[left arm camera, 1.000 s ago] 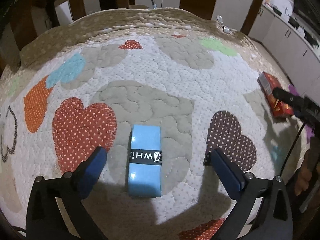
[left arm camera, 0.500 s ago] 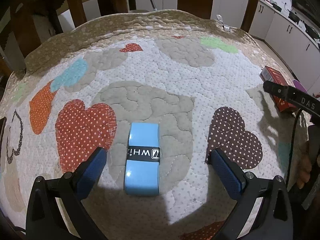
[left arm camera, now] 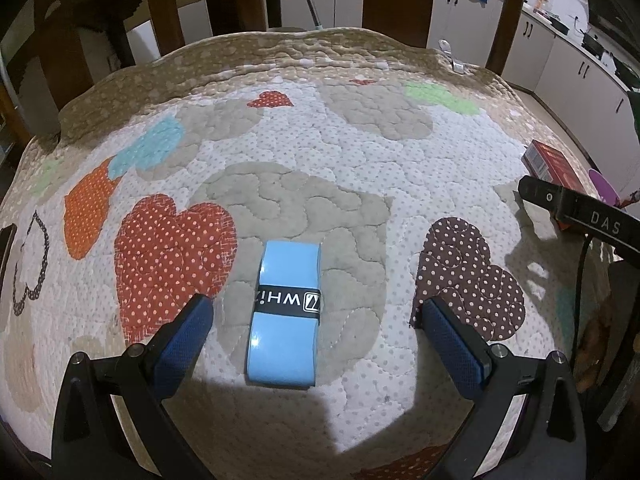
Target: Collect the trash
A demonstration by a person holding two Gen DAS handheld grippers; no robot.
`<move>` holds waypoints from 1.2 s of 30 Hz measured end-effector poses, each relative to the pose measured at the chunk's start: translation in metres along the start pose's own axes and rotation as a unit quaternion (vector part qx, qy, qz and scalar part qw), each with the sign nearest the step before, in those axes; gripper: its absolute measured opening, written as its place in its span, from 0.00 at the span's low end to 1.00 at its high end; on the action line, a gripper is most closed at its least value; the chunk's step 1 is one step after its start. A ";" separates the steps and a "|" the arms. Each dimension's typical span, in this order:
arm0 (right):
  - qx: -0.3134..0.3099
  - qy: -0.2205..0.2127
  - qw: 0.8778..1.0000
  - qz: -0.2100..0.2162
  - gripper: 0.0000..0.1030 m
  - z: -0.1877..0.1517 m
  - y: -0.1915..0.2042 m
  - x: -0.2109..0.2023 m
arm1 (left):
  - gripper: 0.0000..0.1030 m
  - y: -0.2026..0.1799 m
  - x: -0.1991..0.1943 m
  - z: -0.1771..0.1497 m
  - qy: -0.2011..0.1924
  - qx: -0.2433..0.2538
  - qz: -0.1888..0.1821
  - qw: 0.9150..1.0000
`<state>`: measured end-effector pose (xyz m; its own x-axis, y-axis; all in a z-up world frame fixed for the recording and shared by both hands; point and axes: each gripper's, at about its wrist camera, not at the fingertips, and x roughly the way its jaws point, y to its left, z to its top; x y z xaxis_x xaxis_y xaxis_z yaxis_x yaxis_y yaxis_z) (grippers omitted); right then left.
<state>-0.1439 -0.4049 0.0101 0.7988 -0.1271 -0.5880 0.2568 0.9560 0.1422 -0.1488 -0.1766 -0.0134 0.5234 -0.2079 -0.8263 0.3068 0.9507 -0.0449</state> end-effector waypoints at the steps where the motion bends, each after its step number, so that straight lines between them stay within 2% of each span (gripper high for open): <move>1: -0.001 0.000 1.000 -0.001 0.99 0.000 0.000 0.000 | 1.00 0.000 0.000 0.000 0.000 -0.001 0.001 1.000; 9: -0.033 0.018 0.999 -0.026 1.00 0.002 0.010 0.006 | 1.00 -0.002 -0.001 -0.004 -0.020 0.000 0.010 1.000; 13: -0.033 -0.001 0.999 -0.031 1.00 -0.002 0.011 0.005 | 1.00 -0.001 -0.001 -0.004 -0.022 -0.003 0.008 1.000; 17: -0.030 -0.001 0.999 -0.031 1.00 -0.003 0.011 0.003 | 1.00 -0.001 -0.001 -0.003 -0.022 -0.002 0.010 1.000; 25: -0.044 0.016 0.998 -0.039 0.98 0.000 0.013 0.006 | 1.00 -0.007 -0.002 -0.005 -0.035 -0.006 0.035 0.999; 29: -0.046 0.012 0.998 -0.037 0.88 0.001 0.013 0.004 | 1.00 -0.004 0.000 -0.001 -0.018 -0.018 0.029 0.999; 31: -0.047 0.008 0.998 -0.039 0.80 0.001 0.013 0.002 | 1.00 -0.005 0.000 0.000 -0.013 -0.015 0.030 0.999; 33: -0.050 0.003 0.998 -0.041 0.66 0.001 0.013 0.000 | 1.00 -0.006 0.000 0.001 -0.004 -0.014 0.036 0.999; 36: -0.053 0.002 0.998 -0.042 0.65 0.000 0.013 -0.001 | 0.91 -0.007 -0.002 0.004 0.005 -0.007 0.029 1.000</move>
<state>-0.1410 -0.3919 0.0126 0.7752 -0.2070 -0.5968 0.2635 0.9646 0.0076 -0.1493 -0.1840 -0.0095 0.5315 -0.1493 -0.8338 0.2639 0.9645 -0.0044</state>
